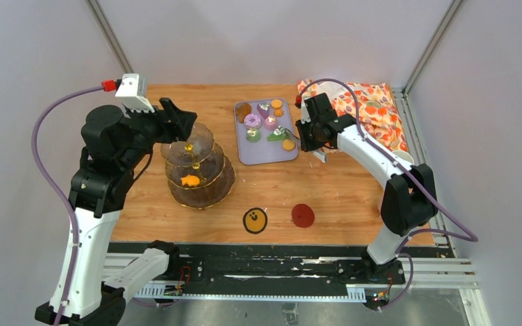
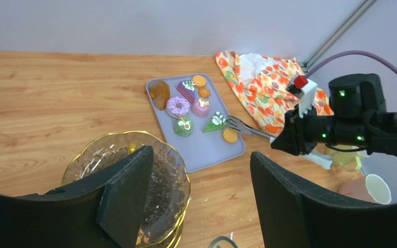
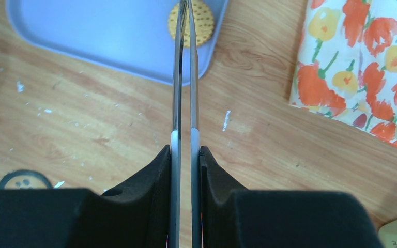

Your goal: Serve the afternoon tea

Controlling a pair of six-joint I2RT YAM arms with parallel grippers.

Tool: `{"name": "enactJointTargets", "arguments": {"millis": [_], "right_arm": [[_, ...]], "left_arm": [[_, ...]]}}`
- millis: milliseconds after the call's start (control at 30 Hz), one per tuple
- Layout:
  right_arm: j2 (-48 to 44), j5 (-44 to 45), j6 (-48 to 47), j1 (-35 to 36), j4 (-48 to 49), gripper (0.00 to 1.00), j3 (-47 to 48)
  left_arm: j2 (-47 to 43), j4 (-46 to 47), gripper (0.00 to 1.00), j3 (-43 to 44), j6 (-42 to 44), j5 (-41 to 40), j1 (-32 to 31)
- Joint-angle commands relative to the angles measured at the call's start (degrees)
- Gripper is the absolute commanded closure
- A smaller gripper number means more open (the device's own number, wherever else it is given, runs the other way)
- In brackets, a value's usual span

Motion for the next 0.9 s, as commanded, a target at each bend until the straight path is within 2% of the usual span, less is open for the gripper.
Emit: {"name": "enactJointTargets", "arguments": {"millis": [0, 300, 500, 867], "right_arm": [[2.96, 1.49, 0.87, -1.82, 0.5, 0.99, 4.7], [-0.24, -2.31, 4.57, -1.46, 3.39, 0.99, 1.17], [-3.01, -0.29, 6.57, 1.66, 6.67, 0.99, -1.23], [5.94, -6.74, 8.52, 3.61, 8.21, 0.99, 5.3]], "left_arm": [[-1.44, 1.31, 0.27, 0.97, 0.35, -1.1, -0.26], [-1.38, 1.25, 0.27, 0.37, 0.12, -1.26, -0.33], [-1.12, 1.4, 0.27, 0.12, 0.01, -1.29, -0.33], [-1.88, 1.45, 0.27, -0.58, -0.24, -1.3, -0.33]]}}
